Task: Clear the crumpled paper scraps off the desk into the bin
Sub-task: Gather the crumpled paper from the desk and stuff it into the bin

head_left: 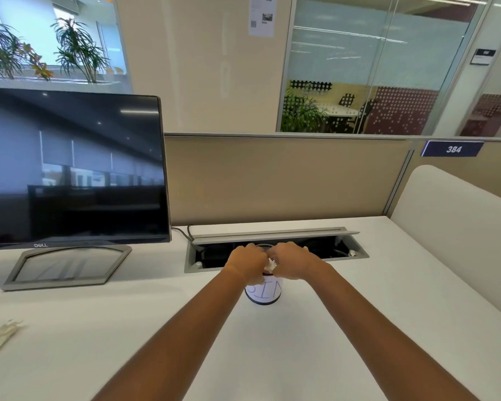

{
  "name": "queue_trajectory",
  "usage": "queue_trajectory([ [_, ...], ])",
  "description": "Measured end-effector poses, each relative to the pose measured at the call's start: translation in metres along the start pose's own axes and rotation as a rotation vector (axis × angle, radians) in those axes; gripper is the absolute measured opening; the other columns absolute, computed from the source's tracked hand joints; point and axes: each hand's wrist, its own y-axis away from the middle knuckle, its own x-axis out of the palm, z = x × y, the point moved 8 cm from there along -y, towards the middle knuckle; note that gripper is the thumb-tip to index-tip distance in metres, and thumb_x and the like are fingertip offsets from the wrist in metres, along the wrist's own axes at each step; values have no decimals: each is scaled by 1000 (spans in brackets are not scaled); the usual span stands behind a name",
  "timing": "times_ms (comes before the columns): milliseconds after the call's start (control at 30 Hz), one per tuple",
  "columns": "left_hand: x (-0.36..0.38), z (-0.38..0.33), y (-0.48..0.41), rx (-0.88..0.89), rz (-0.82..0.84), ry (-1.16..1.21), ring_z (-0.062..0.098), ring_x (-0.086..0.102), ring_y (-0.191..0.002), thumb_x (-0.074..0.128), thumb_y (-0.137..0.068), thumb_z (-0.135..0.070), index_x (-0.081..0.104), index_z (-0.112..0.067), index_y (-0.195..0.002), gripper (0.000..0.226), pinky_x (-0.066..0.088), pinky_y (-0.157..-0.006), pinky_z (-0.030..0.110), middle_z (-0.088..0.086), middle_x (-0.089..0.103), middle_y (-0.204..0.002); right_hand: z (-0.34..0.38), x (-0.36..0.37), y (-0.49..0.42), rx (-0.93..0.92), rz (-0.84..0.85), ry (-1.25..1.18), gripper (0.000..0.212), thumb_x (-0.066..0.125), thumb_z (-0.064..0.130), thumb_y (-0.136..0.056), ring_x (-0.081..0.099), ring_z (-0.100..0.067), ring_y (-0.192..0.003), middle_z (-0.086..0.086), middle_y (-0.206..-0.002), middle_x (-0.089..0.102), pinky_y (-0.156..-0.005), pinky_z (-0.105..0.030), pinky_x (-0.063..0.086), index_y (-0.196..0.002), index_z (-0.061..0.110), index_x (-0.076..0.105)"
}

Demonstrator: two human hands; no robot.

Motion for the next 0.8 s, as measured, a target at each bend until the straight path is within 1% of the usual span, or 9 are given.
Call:
queue_trajectory([
  [133,-15,2,35,11,-207,90,25,36,-131,55,-90,-21,46,-16,-134,45,36,-104,36,7,41,-144,9,-12,32,-50,-235,-191,41,49,3,-86,50,-27,-119,-8,-125,57,-111,-49,30,-123,19,57],
  [200,-11,9,62,-12,-319,162,22,28,-139,52,-92,-23,39,-20,-139,49,29,-109,34,5,30,-153,17,-5,53,-106,-351,-327,39,48,-3,-86,50,-28,-119,-12,-127,56,-104,-31,38,-123,8,56],
  [267,5,21,90,-76,-359,206,16,19,-144,47,-95,-26,28,-25,-144,53,22,-114,29,1,18,-158,26,17,72,-148,-398,-489,38,47,-5,-86,50,-26,-121,-14,-127,56,-93,-5,32,-123,2,54],
  [300,17,28,104,-121,-348,214,15,16,-145,45,-96,-28,23,-27,-146,55,18,-116,27,-1,13,-159,31,33,77,-146,-389,-527,39,48,-5,-87,49,-23,-123,-12,-129,54,-92,1,28,-125,3,52],
  [500,80,71,193,-395,-202,302,16,13,-146,45,-96,-32,13,-26,-148,61,16,-118,29,2,11,-159,91,129,83,-196,-173,-450,45,46,14,-95,37,-8,-132,2,-143,37,-104,-9,24,-138,17,37],
  [633,80,87,239,-493,-239,244,26,49,-129,76,-75,-28,52,-15,-131,62,46,-99,36,20,50,-137,133,155,77,-240,-52,-355,51,42,21,-97,28,-16,-138,-3,-151,25,-113,-23,24,-145,18,25],
  [700,84,91,257,-511,-220,262,24,52,-126,76,-75,-24,57,-12,-127,56,47,-96,37,19,56,-132,151,162,75,-264,14,-311,55,35,40,-96,22,-21,-141,-5,-155,17,-113,-29,24,-147,24,19],
  [733,85,96,266,-533,-223,261,21,60,-116,83,-65,-25,65,-12,-117,57,53,-87,37,19,64,-120,158,165,75,-283,40,-287,56,31,44,-95,20,-24,-142,-6,-156,14,-113,-31,23,-147,26,18],
  [800,87,103,282,-544,-262,235,19,69,-100,91,-51,-25,73,-12,-101,55,57,-72,35,17,72,-103,172,172,77,-354,66,-214,48,34,27,-99,18,-25,-143,-7,-157,14,-114,-33,23,-146,28,21],
])
